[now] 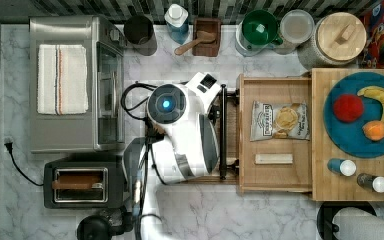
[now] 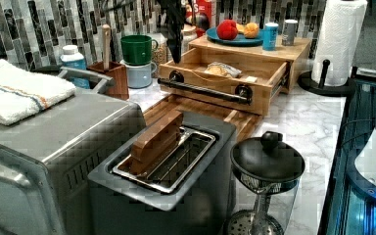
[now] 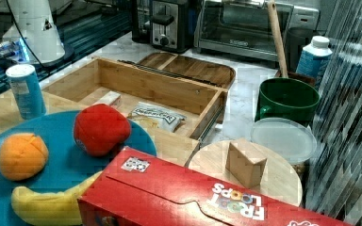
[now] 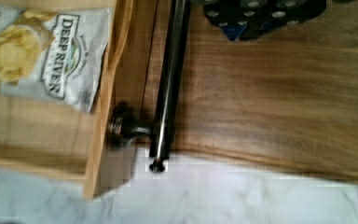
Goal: Close the drawer.
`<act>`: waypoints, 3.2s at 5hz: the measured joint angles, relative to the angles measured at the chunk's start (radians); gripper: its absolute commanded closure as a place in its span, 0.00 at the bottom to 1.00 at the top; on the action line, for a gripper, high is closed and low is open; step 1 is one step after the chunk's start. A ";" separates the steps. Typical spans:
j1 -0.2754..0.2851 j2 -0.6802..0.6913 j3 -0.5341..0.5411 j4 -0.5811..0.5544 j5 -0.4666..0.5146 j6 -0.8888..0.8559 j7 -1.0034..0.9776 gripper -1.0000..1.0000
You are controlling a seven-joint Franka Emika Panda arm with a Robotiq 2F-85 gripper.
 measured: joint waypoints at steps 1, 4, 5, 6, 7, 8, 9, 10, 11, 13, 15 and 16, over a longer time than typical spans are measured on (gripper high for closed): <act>0.000 0.060 -0.024 -0.014 0.001 0.000 0.000 1.00; -0.032 0.083 -0.083 -0.170 -0.020 0.174 0.003 1.00; -0.031 0.080 -0.075 -0.189 -0.014 0.179 0.003 1.00; -0.030 0.081 -0.056 -0.201 -0.028 0.221 0.006 1.00; -0.033 0.083 -0.048 -0.201 -0.047 0.239 -0.009 1.00; -0.045 0.090 -0.058 -0.199 -0.064 0.243 -0.052 1.00; -0.075 0.091 -0.063 -0.199 -0.062 0.286 -0.108 1.00; -0.114 0.091 -0.060 -0.199 -0.044 0.321 -0.189 1.00; -0.125 0.091 -0.088 -0.197 -0.030 0.323 -0.271 1.00; -0.181 0.098 -0.139 -0.184 0.023 0.342 -0.417 1.00; -0.270 0.123 -0.196 -0.152 0.087 0.367 -0.540 1.00; -0.281 0.156 -0.241 -0.107 0.154 0.359 -0.658 1.00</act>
